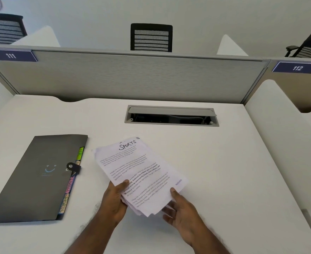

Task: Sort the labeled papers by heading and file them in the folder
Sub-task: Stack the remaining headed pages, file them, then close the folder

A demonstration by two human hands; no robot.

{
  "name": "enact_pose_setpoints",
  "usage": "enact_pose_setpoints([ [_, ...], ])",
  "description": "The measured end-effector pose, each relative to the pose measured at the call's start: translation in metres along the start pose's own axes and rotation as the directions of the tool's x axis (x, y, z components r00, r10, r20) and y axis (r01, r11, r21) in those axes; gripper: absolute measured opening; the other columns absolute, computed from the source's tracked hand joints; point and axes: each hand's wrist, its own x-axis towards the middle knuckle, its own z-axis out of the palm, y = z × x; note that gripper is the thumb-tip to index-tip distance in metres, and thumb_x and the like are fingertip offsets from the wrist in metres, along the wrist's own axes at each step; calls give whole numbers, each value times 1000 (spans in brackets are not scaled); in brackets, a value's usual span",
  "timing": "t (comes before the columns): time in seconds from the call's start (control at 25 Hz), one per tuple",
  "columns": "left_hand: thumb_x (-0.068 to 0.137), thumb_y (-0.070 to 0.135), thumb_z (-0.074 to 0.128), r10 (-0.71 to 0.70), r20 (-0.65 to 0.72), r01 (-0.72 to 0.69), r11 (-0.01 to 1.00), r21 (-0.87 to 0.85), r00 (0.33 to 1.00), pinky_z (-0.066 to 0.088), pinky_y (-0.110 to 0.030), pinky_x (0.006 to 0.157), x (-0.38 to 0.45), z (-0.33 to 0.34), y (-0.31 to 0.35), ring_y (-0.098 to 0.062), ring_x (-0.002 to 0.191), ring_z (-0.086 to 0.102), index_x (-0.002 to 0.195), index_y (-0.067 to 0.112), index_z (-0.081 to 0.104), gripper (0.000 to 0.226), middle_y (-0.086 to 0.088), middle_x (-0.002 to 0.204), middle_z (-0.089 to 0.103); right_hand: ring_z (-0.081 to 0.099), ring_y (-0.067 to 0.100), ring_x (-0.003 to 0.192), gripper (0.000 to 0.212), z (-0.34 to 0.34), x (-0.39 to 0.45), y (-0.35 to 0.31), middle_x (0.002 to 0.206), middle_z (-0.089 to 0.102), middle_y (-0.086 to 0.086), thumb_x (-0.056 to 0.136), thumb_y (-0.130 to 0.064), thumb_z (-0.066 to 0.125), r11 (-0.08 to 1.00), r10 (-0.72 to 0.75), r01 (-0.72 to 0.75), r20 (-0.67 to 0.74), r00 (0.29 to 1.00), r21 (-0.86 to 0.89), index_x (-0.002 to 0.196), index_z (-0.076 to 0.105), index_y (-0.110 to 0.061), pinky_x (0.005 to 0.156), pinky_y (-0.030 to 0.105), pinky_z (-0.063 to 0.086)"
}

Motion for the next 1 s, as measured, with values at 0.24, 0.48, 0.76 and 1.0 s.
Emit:
enact_pose_setpoints([
  [0.24, 93, -4, 54, -158, 54, 151, 981, 123, 986, 63, -47, 72, -10, 8, -18, -34, 102, 73, 138, 13, 51, 48, -16, 124, 71, 66, 35, 102, 45, -12, 11, -7, 108, 74, 11, 83, 12, 50, 986, -169, 169, -18, 986, -3, 120, 61, -10, 78, 47, 57],
  [0.48, 90, 41, 59, -191, -4, 191, 976, 101, 982, 63, -41, 72, 8, -23, 52, -25, 89, 75, 132, 8, 60, 54, -14, 115, 74, 68, 42, 93, 33, -49, -2, -50, 104, 72, 22, 77, 11, 52, 925, -336, 333, 15, 942, -181, 106, 66, 2, 87, 54, 52],
  [0.76, 56, 42, 93, -343, 210, 165, 796, 582, 916, 58, -45, 92, 13, -28, 88, -33, 110, 70, 123, 12, 70, 78, -16, 127, 69, 70, 37, 81, 48, -64, -17, -84, 99, 73, 22, 60, -8, 60, 860, -314, 357, 173, 933, -365, 107, 65, 0, 65, 39, 57],
  [1.0, 56, 35, 95, -182, 213, -2, 757, 653, 960, 58, -49, 90, 11, -6, 58, -37, 106, 71, 120, 3, 67, 77, -18, 115, 74, 72, 33, 87, 23, -52, -10, -78, 99, 75, 13, 83, -8, 70, 794, -412, 451, 184, 892, -408, 105, 68, -8, 76, 43, 58],
])
